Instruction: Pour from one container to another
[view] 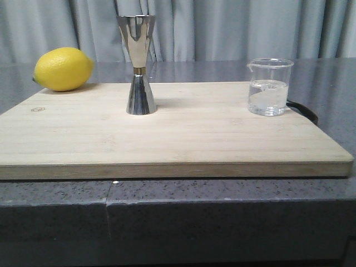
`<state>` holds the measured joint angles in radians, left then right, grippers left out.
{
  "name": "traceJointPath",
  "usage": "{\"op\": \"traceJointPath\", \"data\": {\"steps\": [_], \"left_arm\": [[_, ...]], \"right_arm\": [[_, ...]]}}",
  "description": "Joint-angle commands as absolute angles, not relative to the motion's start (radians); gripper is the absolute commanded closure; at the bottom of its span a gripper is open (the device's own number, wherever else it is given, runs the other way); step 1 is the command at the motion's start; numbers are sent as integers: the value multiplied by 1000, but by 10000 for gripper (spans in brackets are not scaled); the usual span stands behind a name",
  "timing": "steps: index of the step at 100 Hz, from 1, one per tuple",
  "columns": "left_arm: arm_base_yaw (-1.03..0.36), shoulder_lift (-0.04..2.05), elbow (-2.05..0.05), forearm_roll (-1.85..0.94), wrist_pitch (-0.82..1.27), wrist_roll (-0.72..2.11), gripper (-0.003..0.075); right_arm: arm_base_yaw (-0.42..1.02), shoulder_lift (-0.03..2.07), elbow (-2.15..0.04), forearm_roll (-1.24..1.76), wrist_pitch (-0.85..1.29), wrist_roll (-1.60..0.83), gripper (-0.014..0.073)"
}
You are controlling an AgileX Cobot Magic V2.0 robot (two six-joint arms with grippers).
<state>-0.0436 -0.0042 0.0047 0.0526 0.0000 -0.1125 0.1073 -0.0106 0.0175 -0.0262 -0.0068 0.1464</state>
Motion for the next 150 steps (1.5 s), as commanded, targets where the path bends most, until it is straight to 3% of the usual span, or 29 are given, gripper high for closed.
{"op": "traceJointPath", "data": {"steps": [1,56,90,102,115,128,150], "left_arm": [[-43,-30,40,45,-72,-121,739],[-43,-30,40,43,-82,-121,739],[-43,-30,37,-103,-378,-180,740],[-43,-28,-9,-104,-377,-398,740],[-48,14,-139,14,-144,-544,740],[-106,134,-302,60,31,-534,740],[-343,453,-457,65,106,-380,739]], "right_arm": [[102,-29,40,-28,-79,142,669],[102,-29,40,-28,-149,142,669],[102,-29,34,-24,-394,266,669],[102,-29,-25,-22,-298,388,669],[102,3,-179,-22,11,396,669],[102,120,-355,-22,234,350,669],[102,398,-541,-22,361,128,669]]}}
